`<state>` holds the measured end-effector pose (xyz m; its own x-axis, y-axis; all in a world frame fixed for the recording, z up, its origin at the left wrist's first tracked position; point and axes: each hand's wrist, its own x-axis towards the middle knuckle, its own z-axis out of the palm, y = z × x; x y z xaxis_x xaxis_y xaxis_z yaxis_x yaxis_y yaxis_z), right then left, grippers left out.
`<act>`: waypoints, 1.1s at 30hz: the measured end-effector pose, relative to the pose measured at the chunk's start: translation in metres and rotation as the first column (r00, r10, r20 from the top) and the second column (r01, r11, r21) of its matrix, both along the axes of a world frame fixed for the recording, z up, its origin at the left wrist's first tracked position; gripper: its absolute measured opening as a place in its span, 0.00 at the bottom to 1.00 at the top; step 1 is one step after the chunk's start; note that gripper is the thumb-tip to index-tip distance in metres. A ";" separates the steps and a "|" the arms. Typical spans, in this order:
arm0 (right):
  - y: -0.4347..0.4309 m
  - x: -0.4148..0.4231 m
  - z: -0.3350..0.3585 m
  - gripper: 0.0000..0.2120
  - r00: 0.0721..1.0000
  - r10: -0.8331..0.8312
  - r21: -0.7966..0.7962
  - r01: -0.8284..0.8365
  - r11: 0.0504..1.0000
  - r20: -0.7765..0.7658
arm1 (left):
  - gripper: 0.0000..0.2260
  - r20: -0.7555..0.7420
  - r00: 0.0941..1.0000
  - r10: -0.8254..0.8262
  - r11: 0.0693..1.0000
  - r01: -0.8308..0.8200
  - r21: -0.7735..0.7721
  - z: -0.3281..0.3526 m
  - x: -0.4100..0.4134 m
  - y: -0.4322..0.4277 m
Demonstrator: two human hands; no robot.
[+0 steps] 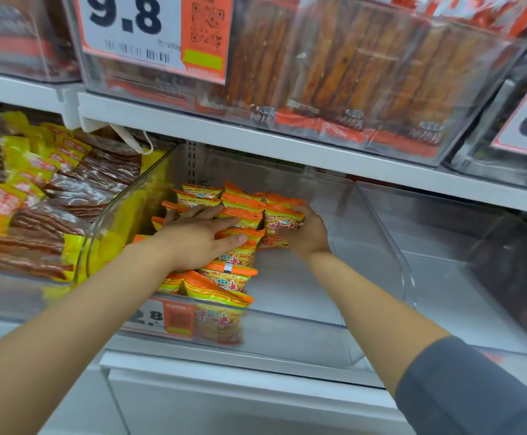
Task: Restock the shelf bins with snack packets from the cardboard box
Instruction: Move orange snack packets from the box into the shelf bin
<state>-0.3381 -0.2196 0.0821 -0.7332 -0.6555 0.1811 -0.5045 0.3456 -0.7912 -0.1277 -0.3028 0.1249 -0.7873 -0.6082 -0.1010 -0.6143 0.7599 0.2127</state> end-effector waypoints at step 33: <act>0.272 0.172 -0.158 0.19 0.807 0.169 0.413 -0.455 0.789 0.566 | 0.05 -0.199 0.883 0.426 0.803 -0.267 0.533 -0.137 0.145 0.229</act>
<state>-0.1664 0.0526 -0.0754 -0.3619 -0.7479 -0.5565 -0.2665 0.6551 -0.7070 0.0175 -0.0738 -0.0117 -0.5714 -0.7815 -0.2504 -0.6631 0.2599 0.7020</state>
